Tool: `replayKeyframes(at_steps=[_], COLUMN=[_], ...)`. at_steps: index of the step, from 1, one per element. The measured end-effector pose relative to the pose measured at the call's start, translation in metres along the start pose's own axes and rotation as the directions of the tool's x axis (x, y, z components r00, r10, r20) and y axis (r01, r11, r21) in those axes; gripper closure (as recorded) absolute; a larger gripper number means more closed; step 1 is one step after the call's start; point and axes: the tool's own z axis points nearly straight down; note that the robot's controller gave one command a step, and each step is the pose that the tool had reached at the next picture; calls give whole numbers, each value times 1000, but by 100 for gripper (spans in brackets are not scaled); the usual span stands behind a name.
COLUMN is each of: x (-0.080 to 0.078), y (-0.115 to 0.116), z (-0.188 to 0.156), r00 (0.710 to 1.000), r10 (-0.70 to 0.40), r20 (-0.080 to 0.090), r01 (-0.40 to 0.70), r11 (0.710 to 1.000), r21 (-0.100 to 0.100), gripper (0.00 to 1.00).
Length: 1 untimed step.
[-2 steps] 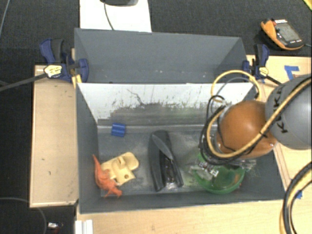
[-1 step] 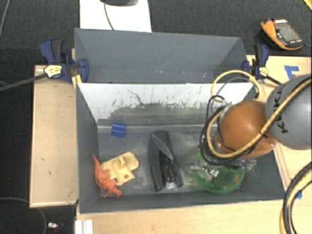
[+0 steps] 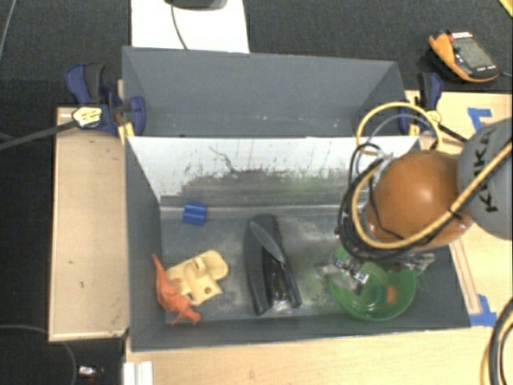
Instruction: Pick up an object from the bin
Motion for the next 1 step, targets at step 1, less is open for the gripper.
replayKeyframes(at_steps=[1], x=[-2], y=[-1], z=[-23], r00=[1000], r10=[5], r20=[5], r01=[-5], r11=[1000], r21=[3], gripper=[100])
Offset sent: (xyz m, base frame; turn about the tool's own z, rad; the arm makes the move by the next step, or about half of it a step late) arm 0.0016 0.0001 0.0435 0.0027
